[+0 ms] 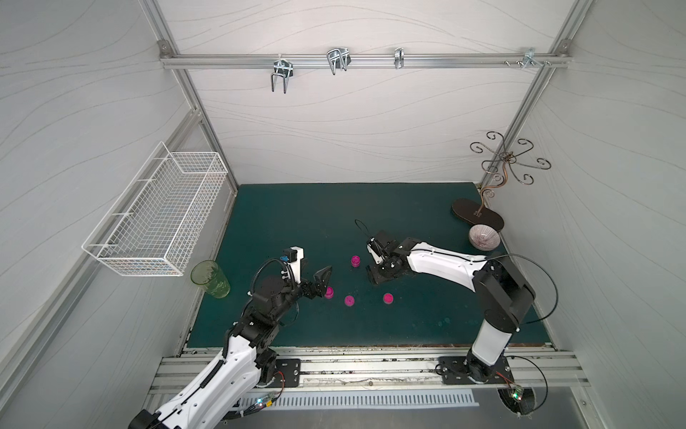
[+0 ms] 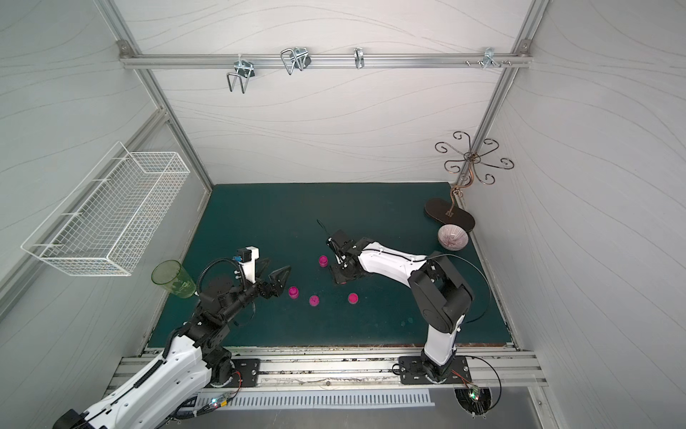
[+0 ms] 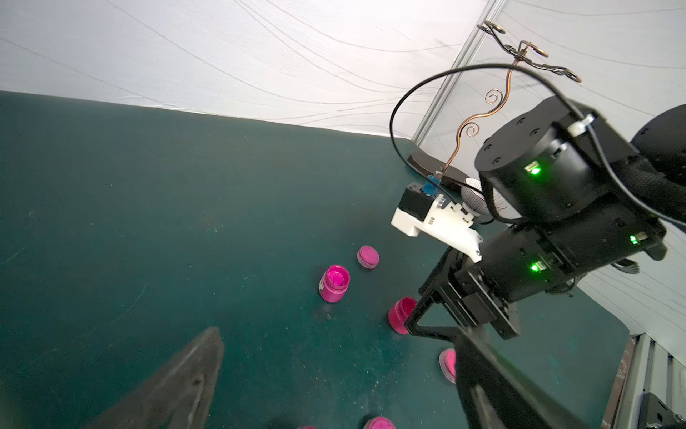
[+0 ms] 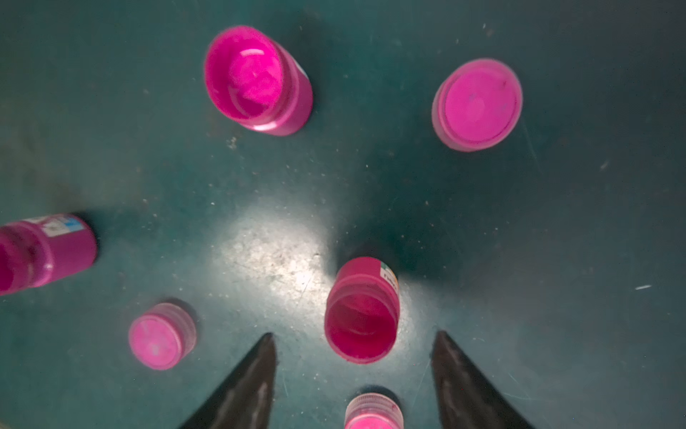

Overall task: Close the paint jar lid
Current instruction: Pick up the paint jar from the center of the board.

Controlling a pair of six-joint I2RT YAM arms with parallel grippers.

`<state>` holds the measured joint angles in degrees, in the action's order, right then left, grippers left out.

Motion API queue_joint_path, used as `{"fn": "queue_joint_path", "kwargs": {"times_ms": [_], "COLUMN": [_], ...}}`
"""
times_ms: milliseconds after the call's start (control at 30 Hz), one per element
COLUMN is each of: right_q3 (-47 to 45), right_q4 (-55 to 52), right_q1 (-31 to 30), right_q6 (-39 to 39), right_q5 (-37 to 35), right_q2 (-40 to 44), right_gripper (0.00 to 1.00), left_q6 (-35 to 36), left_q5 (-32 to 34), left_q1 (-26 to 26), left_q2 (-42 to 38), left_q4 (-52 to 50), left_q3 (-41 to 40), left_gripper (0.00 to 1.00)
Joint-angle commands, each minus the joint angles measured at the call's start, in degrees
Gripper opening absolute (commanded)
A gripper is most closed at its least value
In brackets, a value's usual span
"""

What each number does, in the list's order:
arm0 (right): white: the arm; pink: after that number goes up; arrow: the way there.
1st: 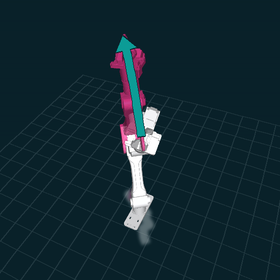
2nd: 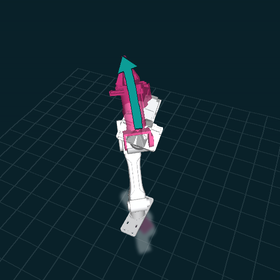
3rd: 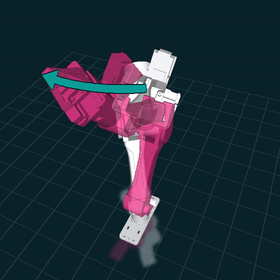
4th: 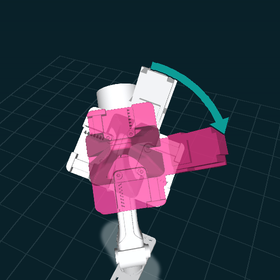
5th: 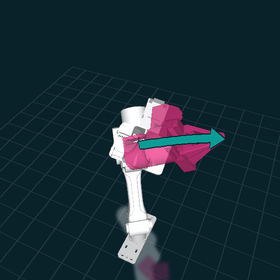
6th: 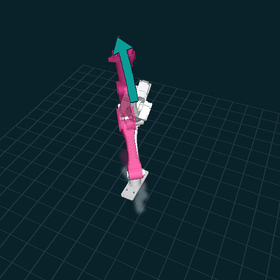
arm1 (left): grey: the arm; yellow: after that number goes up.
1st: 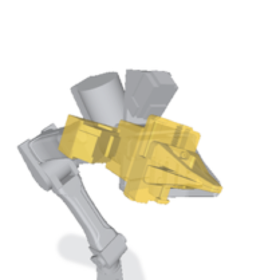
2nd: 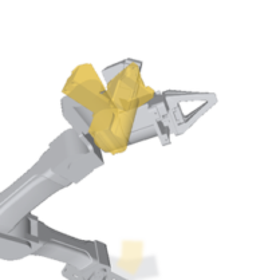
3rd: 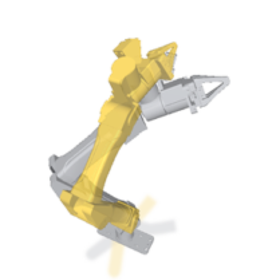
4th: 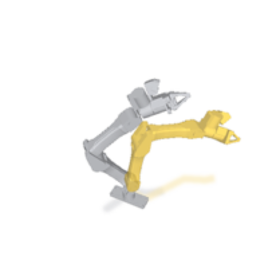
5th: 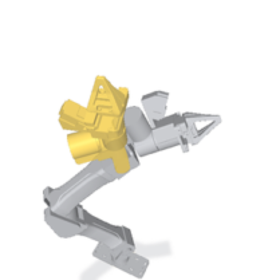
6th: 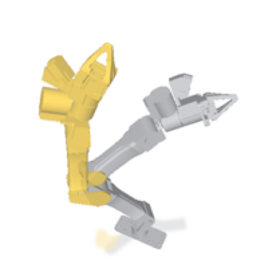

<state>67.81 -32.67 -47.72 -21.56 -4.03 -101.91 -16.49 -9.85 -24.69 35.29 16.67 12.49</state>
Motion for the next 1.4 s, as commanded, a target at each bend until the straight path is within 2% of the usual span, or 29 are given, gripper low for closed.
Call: {"fn": "queue_joint_path", "kwargs": {"times_ms": [0,533,667,800,1067,1167,1300,1367], "right_q3": [1.1,3.1,3.2,3.2,1.8,0.0,-2.6,-2.2], "right_q4": [-2.4,-2.1,-2.1,-2.5,-3.8,-4.5,-5.1,-7.0], "right_q1": [0.1,0.6,0.6,0.6,2.4,5.6,10.5,11.7], "right_q6": [-0.5,0.0,0.1,0.5,1.4,2.1,3.3,4.0], "right_q5": [-1.0,-2.2,-2.3,-2.1,-1.6,2.4,14.2,20.3], "right_q2": [-1.6,-4.6,-4.8,-5.1,-0.9,4.6,14.2,17.0], "right_gripper": [0.61,0.47,0.37,0.35,0.27,0.26,0.26,0.26], "left_q6": [0.6,0.5,0.5,0.6,0.6,1.0,1.0,1.8], "left_q5": [-1.9,-2.9,-2.7,-2.1,-3.9,-10.1,-17.2,-19.5], "left_q1": [-0.1,-0.1,-0.1,-0.1,-0.1,-0.1,-0.1,-0.2], "left_q2": [-0.5,0.7,1.1,1.1,0.8,-0.1,-1.7,-2.5], "left_q4": [3.5,4.4,4.4,4.1,6.9,16.1,26.4,27.0], "left_q3": [-0.2,-0.5,-0.5,-0.6,-1.7,-4.8,-8.1,-8.0], "left_gripper": [1.0,1.0,1.0,1.0,1.0,1.0,1.0,0.99]}}
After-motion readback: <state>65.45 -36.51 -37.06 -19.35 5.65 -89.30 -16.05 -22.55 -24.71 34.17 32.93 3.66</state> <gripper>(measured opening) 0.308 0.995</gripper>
